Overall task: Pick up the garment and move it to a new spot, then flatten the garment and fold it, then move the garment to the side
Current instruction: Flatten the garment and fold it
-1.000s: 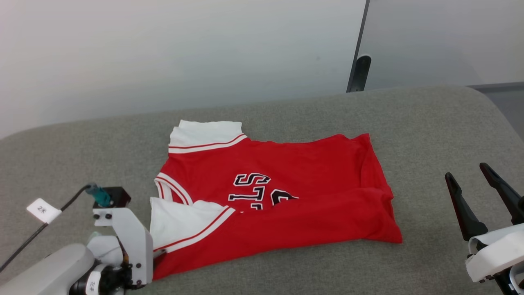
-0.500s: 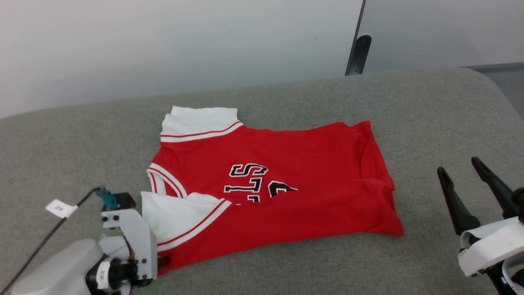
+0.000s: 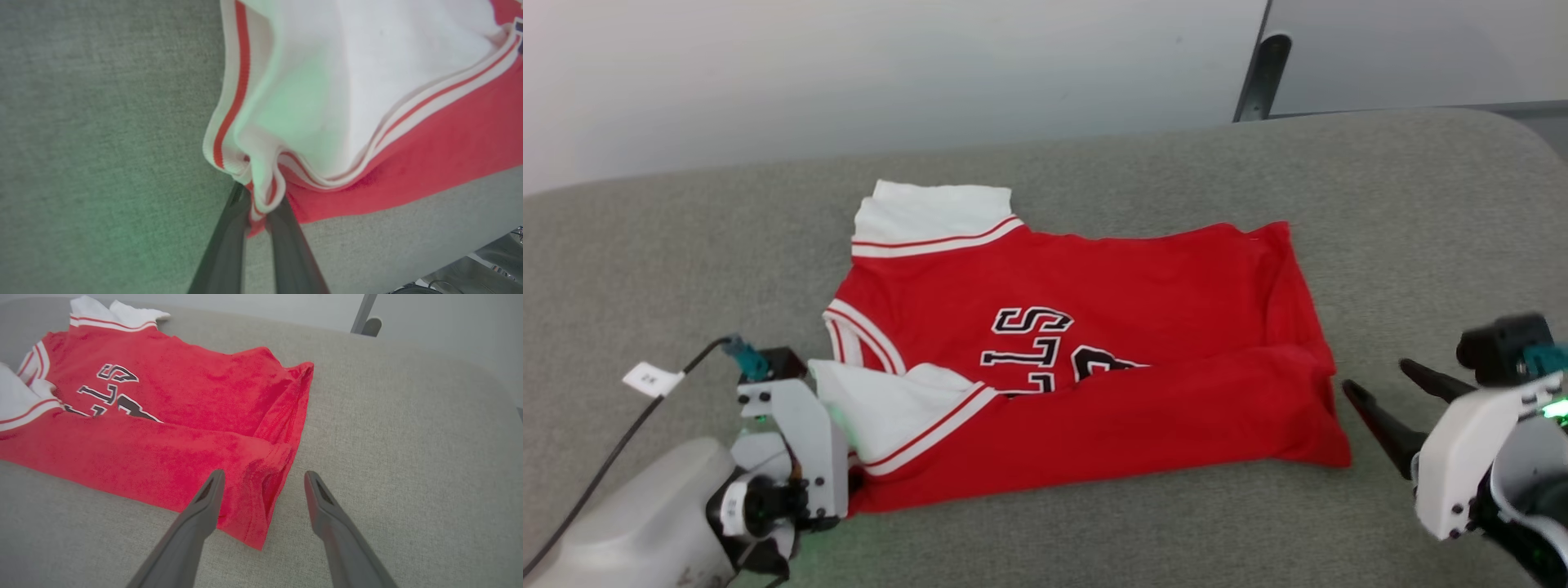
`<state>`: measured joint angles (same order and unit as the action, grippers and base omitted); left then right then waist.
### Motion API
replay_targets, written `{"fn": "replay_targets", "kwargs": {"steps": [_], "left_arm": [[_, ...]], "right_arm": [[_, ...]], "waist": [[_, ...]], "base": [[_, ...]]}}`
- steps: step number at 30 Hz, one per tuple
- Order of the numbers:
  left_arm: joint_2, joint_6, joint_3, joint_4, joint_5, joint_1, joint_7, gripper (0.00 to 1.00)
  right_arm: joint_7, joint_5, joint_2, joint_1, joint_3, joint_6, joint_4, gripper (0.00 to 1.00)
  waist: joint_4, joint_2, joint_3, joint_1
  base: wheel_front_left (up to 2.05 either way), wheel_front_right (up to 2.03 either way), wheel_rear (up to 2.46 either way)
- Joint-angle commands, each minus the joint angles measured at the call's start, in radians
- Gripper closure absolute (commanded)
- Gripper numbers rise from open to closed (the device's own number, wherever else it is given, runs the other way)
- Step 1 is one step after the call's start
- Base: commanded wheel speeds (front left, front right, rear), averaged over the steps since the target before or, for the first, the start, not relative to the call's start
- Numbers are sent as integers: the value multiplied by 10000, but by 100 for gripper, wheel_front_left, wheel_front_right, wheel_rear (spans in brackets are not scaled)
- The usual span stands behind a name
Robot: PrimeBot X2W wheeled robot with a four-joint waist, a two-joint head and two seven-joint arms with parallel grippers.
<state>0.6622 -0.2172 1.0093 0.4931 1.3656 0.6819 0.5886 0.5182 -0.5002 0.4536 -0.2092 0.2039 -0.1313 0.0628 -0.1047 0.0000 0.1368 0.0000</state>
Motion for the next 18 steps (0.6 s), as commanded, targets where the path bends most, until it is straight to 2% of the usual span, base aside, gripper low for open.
{"fn": "replay_targets", "kwargs": {"steps": [1, 3, 9, 12, 18], "left_arm": [[-318, 80, 94, 98, -53, -16, -97, 100], [-421, 156, 128, 195, -133, 116, -98, 100], [-751, 384, 137, 469, -291, 489, -204, 100], [-905, 440, 119, 540, -333, 634, -279, 100], [-1055, 566, 110, 868, -357, 827, -353, 100]], "right_arm": [[593, -170, 35, -222, 24, 9, -140, 0], [1428, -246, 142, -548, 146, 9, -283, 0], [3355, -342, -121, -1189, 168, 9, -1483, 0], [3671, -234, -294, -1526, 294, 9, -2135, 0], [3638, -247, -738, -2076, 776, 8, -3566, 0]], "waist": [[174, 0, 168, 0], [286, 0, 282, 0], [609, 0, 669, 0], [752, 0, 858, 0], [903, 0, 1079, 0]], "base": [[0, 0, 0], [0, 0, 0], [0, 0, 0], [0, 0, 0], [0, 0, 0]]}}
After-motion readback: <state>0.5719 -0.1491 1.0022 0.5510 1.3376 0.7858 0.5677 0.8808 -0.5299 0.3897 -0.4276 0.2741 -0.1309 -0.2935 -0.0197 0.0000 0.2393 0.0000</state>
